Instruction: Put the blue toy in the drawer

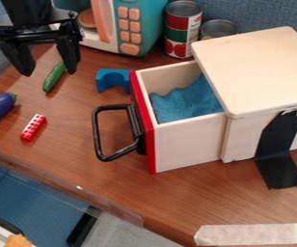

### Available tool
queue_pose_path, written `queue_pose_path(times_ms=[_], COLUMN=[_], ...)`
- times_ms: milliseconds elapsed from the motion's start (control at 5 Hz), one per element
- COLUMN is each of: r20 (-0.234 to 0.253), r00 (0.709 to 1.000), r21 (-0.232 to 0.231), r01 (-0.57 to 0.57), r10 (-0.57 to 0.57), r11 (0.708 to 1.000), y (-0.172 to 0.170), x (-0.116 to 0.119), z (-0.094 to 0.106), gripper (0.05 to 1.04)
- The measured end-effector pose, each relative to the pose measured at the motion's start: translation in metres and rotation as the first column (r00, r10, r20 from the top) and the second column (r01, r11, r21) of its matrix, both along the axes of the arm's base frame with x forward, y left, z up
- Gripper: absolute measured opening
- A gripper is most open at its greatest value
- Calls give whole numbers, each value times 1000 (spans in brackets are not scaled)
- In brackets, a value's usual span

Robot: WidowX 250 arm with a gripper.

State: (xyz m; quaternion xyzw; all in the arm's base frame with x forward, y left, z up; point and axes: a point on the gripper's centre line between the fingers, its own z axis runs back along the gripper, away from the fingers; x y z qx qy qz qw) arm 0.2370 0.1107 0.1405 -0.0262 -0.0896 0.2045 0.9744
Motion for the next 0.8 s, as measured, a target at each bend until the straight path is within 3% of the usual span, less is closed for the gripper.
queue_pose_path(times_ms=[200, 400, 600, 800], r20=[-19, -30, -42, -73], r00=[1000, 998, 993, 974], r21=[-9, 22, 71, 154], r01=[7, 51, 111, 224], r10=[-7, -50, -108, -215], r11=[1000, 998, 991, 962], y=[0, 18, 36, 51], x=[0, 10, 24, 34], z=[-7, -19, -27, -34], gripper=[1000, 1000, 1000, 1000])
